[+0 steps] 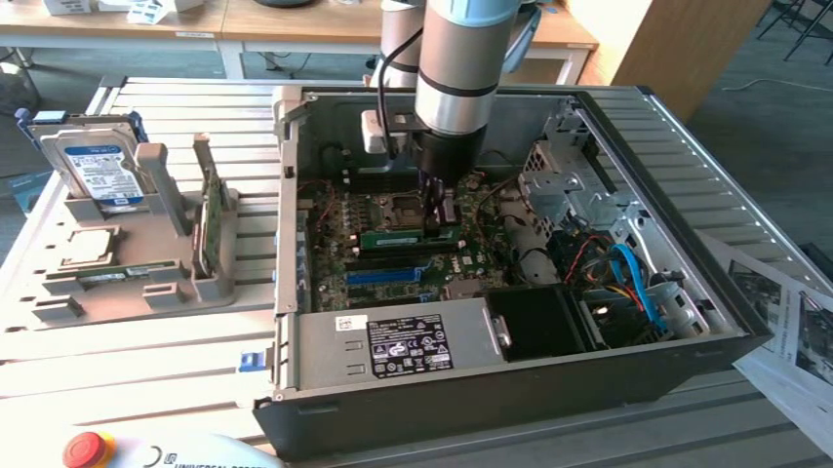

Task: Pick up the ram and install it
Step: 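Insert the ram into the slot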

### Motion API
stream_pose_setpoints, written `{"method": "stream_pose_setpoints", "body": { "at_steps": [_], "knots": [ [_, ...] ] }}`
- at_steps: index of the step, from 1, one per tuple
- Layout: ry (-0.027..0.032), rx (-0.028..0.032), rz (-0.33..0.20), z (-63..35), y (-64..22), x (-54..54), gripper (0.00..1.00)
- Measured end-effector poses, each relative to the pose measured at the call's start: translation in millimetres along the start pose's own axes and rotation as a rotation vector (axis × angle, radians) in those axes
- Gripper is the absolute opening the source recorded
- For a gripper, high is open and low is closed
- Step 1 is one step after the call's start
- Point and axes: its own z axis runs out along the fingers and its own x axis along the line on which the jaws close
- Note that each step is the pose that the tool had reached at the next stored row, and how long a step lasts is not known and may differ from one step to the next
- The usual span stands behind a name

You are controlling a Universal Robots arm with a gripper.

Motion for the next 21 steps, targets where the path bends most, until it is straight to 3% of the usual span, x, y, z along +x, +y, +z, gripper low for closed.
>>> {"method": "stream_pose_setpoints", "body": {
  "at_steps": [21],
  "knots": [
    [-0.0001,0.0,0.004,1.8,0.0,-0.1,0.12]
  ]
}}
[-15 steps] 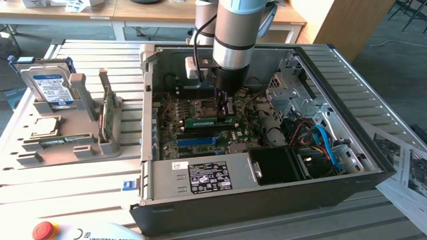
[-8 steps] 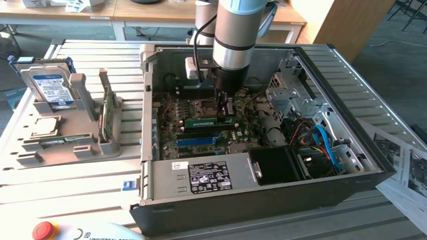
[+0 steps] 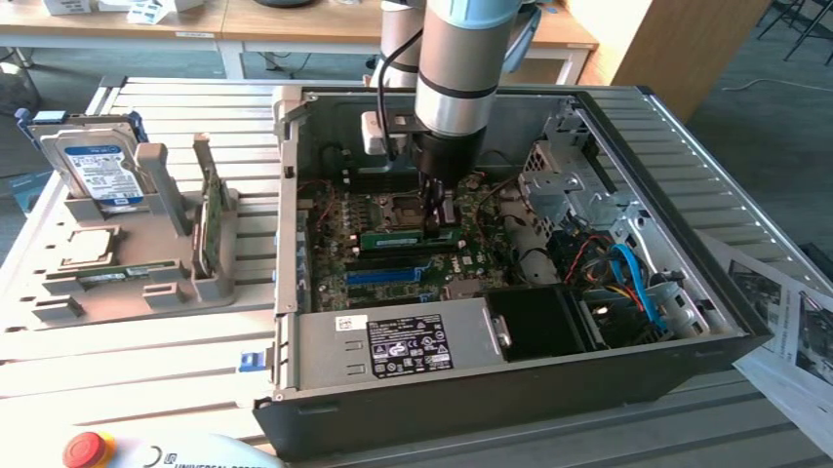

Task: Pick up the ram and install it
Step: 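Insert the ram into the slot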

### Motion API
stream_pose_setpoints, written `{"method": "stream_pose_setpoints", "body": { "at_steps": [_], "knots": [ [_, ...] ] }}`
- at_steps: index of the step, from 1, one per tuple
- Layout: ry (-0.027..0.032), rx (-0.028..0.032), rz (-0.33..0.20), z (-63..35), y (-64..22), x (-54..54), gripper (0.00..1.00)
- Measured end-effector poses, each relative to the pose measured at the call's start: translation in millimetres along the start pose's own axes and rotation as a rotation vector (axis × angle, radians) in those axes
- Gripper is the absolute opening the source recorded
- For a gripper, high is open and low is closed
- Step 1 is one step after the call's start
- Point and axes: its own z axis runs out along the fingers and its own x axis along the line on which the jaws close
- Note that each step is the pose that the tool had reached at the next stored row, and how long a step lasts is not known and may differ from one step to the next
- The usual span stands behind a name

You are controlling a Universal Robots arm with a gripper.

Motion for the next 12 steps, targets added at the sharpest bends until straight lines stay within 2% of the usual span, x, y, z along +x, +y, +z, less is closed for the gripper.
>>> {"method": "stream_pose_setpoints", "body": {
  "at_steps": [12],
  "knots": [
    [0.0,0.0,0.002,1.3,0.0,0.0,0.12]
  ]
}}
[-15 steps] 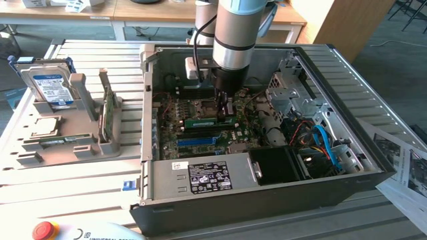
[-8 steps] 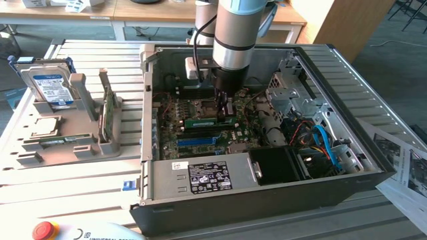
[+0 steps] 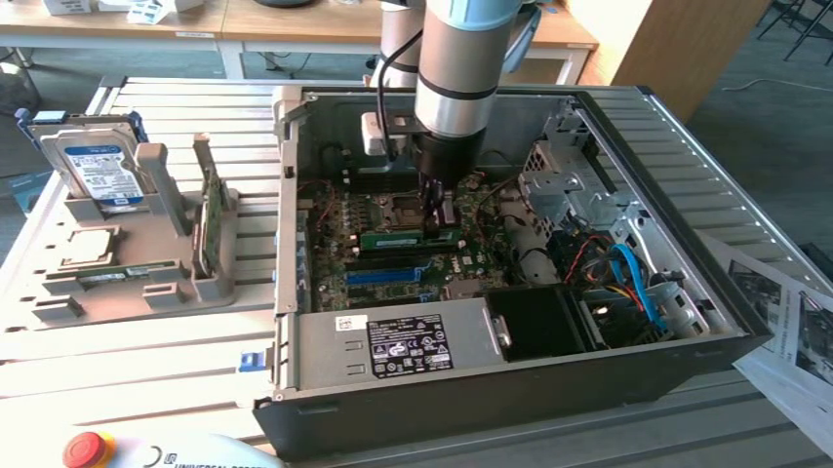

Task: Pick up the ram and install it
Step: 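Insert the ram into the slot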

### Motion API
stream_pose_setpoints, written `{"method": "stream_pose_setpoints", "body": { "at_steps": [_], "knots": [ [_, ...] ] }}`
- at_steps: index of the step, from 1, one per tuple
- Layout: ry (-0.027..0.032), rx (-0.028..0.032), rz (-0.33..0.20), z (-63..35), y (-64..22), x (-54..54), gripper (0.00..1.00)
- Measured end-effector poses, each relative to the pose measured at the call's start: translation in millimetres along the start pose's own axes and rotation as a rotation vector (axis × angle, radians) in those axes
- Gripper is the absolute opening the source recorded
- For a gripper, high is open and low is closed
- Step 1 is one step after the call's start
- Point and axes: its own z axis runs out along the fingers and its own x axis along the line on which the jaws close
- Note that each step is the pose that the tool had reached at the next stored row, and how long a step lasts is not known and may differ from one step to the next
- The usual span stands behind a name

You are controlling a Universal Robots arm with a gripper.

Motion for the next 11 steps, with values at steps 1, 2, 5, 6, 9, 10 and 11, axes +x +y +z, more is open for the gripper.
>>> {"method": "stream_pose_setpoints", "body": {
  "at_steps": [1,2,5,6,9,10,11],
  "knots": [
    [0.0,0.0,0.0,0.0,0.0,0.0,0.12],
    [-0.0003,0.0002,0.0,0.1,0.0,-0.2,0.12],
    [-0.0001,0.0001,0.0,0.1,0.0,-0.6,0.12],
    [-0.0002,0.0001,0.0,0.1,0.0,-0.6,0.12],
    [0.0,0.0001,0.001,0.1,0.0,-0.6,0.12],
    [0.0,0.0001,0.001,0.1,0.0,-0.6,0.12],
    [0.0,0.0,0.001,0.1,0.0,-0.6,0.12]
  ]
}}
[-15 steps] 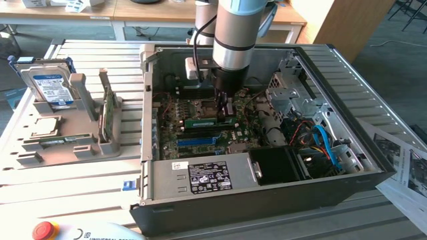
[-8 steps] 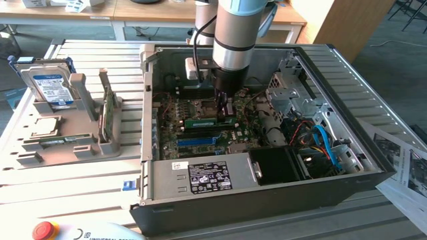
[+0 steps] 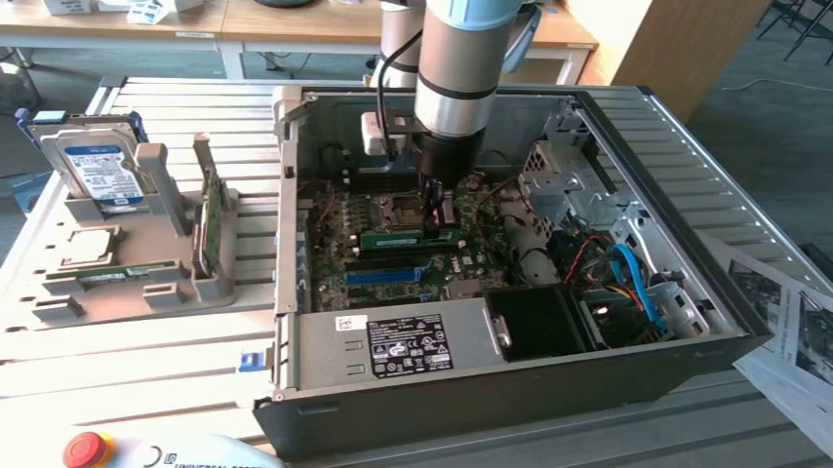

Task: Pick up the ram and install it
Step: 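Insert the ram into the slot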

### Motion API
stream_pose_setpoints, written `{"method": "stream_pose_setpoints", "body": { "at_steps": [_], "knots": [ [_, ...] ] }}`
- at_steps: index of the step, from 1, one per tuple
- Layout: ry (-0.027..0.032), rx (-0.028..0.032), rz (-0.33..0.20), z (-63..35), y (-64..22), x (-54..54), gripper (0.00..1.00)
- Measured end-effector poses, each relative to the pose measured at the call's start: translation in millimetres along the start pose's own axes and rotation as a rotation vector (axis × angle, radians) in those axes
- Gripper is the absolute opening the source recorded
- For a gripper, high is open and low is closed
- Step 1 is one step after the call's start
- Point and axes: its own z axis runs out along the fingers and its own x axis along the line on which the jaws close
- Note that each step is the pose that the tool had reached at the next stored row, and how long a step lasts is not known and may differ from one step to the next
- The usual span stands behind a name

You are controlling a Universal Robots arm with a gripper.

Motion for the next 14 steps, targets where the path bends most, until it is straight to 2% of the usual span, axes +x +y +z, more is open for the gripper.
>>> {"method": "stream_pose_setpoints", "body": {
  "at_steps": [14],
  "knots": [
    [0.0001,0.0,0.0,1.0,0.0,0.5,0.12]
  ]
}}
